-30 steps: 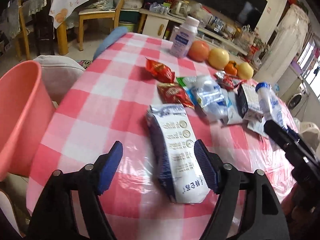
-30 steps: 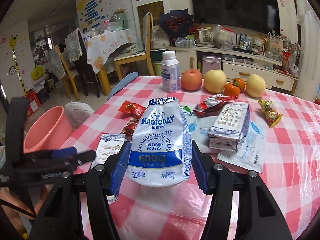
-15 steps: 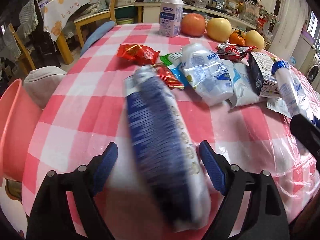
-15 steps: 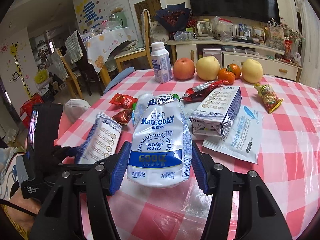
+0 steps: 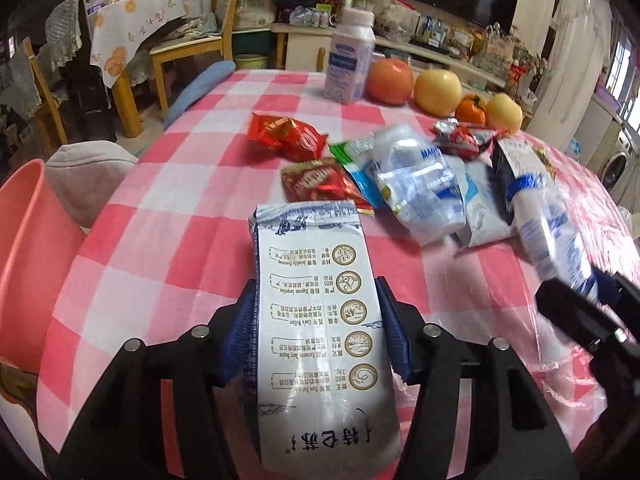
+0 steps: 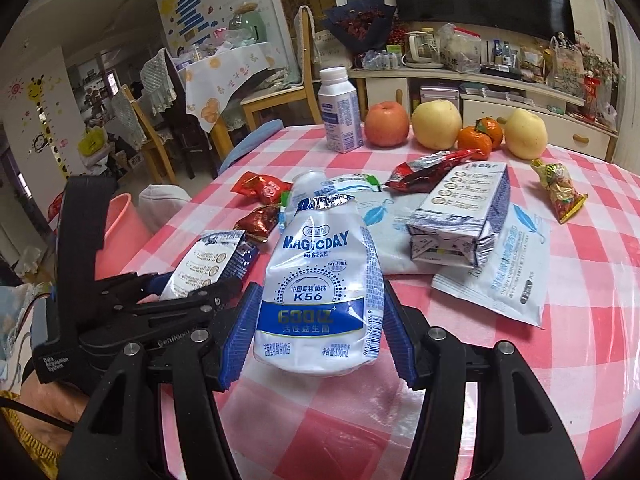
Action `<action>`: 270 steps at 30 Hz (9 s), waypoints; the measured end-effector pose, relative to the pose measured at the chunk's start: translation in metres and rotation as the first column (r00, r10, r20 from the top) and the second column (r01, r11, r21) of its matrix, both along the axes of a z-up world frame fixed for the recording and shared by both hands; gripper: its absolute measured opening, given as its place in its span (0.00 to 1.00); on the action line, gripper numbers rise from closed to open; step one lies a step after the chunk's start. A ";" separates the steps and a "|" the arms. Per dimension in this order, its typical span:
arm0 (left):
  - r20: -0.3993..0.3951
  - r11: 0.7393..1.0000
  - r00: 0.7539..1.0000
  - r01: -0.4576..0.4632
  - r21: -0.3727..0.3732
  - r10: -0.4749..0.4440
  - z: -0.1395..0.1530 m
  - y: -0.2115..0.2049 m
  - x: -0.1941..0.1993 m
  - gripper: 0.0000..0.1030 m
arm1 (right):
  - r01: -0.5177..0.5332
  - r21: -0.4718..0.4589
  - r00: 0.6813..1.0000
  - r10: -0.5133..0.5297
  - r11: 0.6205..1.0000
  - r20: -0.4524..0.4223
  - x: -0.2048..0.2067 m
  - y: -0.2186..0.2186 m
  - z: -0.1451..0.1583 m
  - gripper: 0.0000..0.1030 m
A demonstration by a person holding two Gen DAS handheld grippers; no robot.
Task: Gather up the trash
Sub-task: 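Carry both items over the pink bucket and open both tools, then return both tools to the table toward the remaining snacks, then grasp the red snack wrapper with the left tool while the right tool grasps the yellow snack bag, then carry both snacks over the pink bucket and open both tools, then return both open tools from the bucket to the table items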
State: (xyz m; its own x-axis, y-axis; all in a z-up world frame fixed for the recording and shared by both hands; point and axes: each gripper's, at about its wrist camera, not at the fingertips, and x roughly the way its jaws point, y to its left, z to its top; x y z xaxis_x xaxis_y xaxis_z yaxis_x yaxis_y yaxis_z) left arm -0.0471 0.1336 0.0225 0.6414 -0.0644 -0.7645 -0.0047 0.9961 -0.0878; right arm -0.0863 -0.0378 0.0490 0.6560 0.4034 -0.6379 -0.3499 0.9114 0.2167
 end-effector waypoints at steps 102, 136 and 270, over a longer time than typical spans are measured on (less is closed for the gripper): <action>0.146 0.994 0.988 0.042 0.101 -0.056 0.041 -0.034 -0.002 0.90 | 0.270 -0.086 0.952 -0.252 0.959 0.174 0.020 -0.155 0.049 0.95; -0.016 0.997 0.996 -0.083 0.011 0.083 -0.013 -0.012 0.090 0.40 | 0.327 -0.151 0.942 -0.335 0.933 -0.033 0.187 -0.218 -0.032 0.94; 0.404 0.932 0.849 -0.362 -0.022 0.340 0.085 0.166 -0.024 0.89 | -0.205 -0.109 0.957 0.223 0.973 0.185 -0.022 0.141 0.049 0.95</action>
State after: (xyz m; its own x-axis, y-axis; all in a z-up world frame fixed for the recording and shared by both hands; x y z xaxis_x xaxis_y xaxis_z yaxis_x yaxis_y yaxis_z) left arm -0.0707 0.3000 0.1080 0.8616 0.2555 -0.4386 -0.3311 0.9378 -0.1042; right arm -0.1083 0.1029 0.0977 0.6756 0.4960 -0.5455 -0.5660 0.8230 0.0473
